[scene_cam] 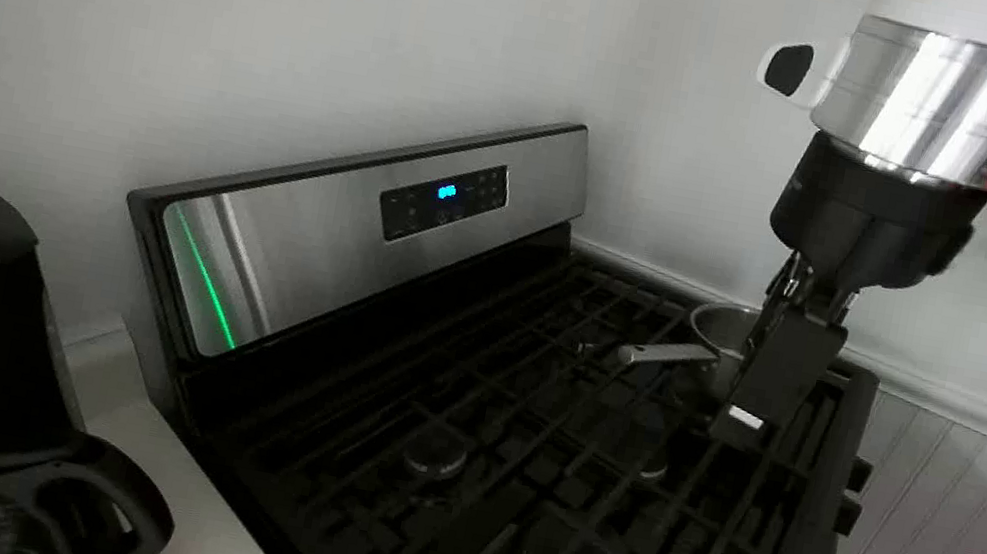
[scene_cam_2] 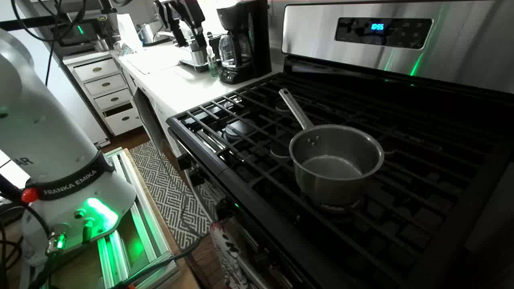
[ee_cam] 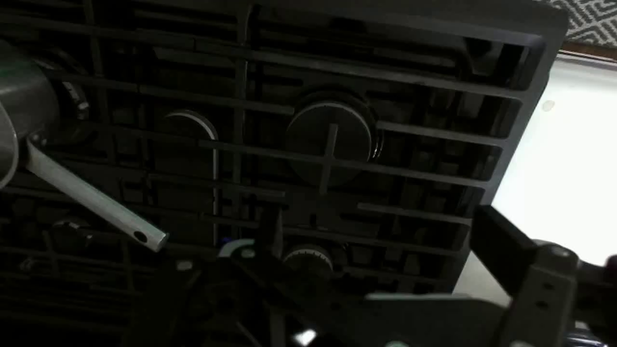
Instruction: Move the pot to the left
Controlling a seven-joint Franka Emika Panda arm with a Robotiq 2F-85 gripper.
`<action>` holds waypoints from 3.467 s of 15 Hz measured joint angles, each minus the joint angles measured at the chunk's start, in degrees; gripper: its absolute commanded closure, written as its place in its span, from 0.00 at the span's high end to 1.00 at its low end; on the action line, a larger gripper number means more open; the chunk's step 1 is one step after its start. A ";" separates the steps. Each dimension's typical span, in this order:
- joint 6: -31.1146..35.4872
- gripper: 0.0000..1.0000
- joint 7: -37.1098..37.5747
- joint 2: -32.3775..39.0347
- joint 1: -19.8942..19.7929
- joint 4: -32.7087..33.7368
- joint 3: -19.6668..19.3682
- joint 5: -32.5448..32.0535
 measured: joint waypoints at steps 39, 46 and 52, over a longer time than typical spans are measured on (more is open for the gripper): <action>14.29 1.00 17.82 20.62 -31.99 4.64 -15.34 -7.61; 19.92 1.00 24.19 31.32 -35.07 8.65 -17.76 -7.81; 22.23 1.00 26.74 39.44 -34.45 12.13 -20.07 -6.97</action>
